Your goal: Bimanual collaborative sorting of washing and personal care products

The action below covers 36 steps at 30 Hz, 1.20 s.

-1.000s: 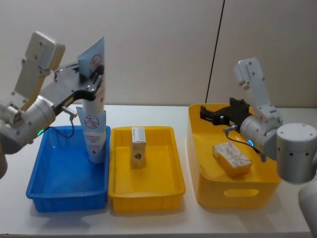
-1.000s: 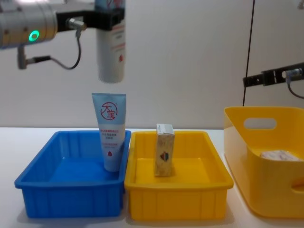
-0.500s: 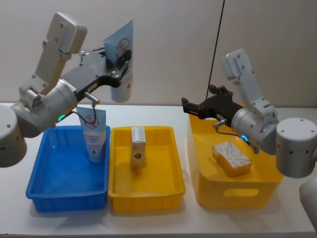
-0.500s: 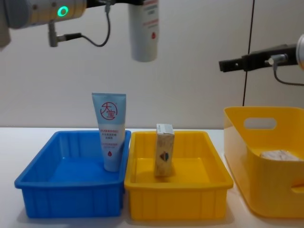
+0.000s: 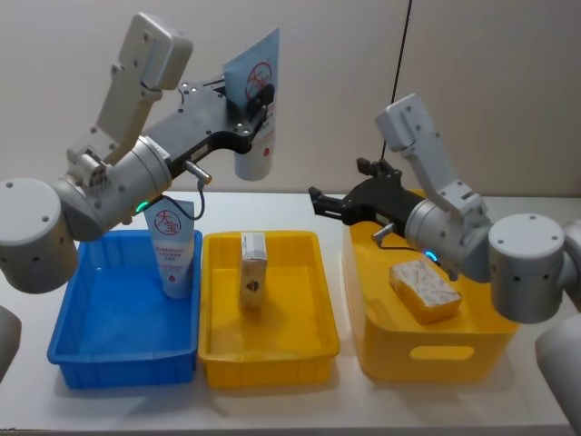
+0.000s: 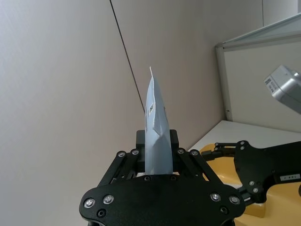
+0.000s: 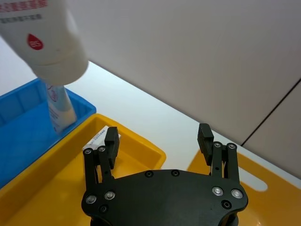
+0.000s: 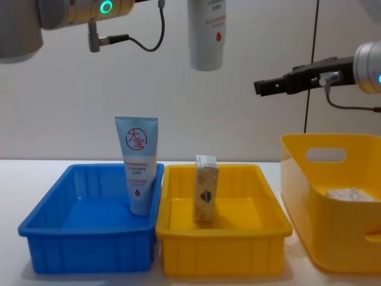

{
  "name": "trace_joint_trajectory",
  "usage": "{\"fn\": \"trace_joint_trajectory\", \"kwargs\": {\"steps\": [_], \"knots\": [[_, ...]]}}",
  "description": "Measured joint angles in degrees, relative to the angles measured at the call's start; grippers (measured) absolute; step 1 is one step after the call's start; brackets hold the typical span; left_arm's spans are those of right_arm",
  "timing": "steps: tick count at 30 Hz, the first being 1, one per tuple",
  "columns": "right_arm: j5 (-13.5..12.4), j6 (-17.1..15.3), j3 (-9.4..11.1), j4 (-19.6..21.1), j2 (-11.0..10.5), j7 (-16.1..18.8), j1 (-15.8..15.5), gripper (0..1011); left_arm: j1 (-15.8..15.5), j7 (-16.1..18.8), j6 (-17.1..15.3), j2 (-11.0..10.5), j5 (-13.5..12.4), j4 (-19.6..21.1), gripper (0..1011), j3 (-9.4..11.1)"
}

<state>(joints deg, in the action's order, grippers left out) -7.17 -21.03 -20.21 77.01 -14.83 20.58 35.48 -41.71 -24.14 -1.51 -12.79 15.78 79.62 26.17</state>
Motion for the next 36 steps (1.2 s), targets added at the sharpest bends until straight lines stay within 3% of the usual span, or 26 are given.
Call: {"fn": "trace_joint_trajectory", "kwargs": {"steps": [13,26,36], "knots": [[0.14,2.41,-3.58,-1.39,0.07,5.07,2.16,1002,-0.60,-0.43,0.50,1.07,0.08,-1.40,235,0.59],[-1.46,6.95,-6.84,-2.94,0.76,11.85,5.45,1002,-0.36,-0.39,0.62,1.44,0.19,-1.90,235,0.72],[-1.59,9.38,-8.07,-3.06,1.53,12.60,6.94,1002,0.30,-0.08,0.00,1.30,0.15,-1.64,235,0.54]]}}
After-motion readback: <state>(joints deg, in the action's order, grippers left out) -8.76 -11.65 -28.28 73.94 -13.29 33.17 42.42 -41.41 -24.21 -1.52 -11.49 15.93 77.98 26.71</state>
